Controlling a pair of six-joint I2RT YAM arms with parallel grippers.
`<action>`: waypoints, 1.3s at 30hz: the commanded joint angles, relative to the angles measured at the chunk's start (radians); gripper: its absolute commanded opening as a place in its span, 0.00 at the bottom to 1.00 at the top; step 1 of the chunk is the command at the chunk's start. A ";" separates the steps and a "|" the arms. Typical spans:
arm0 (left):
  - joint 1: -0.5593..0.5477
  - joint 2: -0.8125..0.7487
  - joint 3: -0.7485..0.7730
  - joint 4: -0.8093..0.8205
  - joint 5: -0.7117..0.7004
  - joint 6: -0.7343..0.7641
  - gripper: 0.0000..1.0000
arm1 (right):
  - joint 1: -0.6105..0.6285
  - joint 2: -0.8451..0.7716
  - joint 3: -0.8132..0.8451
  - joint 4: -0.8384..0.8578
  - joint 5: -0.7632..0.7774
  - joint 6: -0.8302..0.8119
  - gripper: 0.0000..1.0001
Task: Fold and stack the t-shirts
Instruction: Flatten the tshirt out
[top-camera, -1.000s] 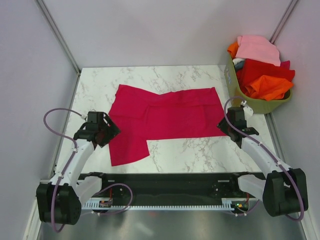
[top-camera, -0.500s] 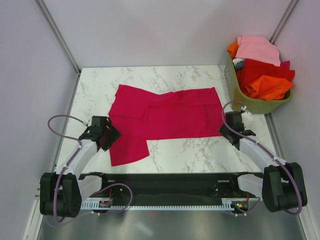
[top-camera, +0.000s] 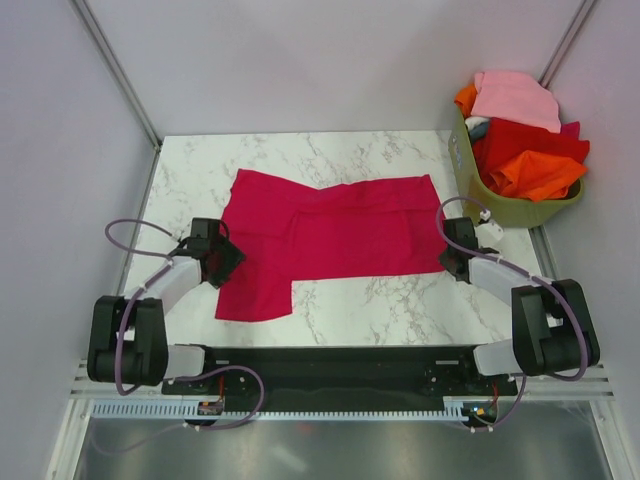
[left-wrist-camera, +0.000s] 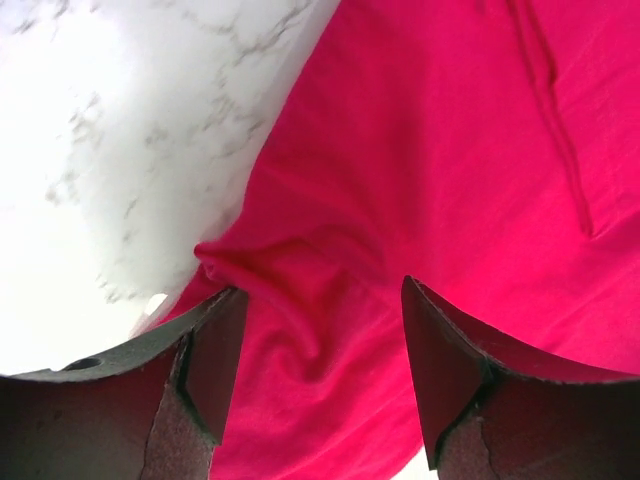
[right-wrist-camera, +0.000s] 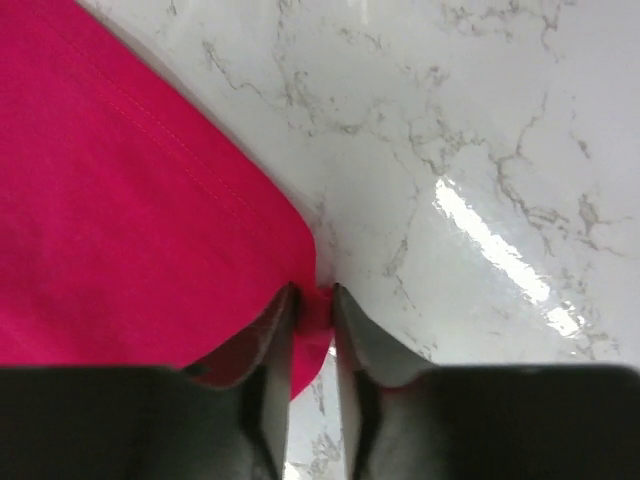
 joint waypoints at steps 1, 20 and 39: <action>0.001 0.090 0.035 0.039 -0.006 -0.047 0.71 | -0.003 0.034 0.015 0.035 0.006 0.038 0.26; 0.001 0.514 0.445 0.057 0.018 -0.138 0.62 | -0.022 0.209 0.254 0.032 -0.029 0.035 0.00; 0.020 -0.070 0.037 -0.122 -0.175 -0.075 0.80 | -0.062 -0.003 0.052 0.098 -0.020 0.063 0.00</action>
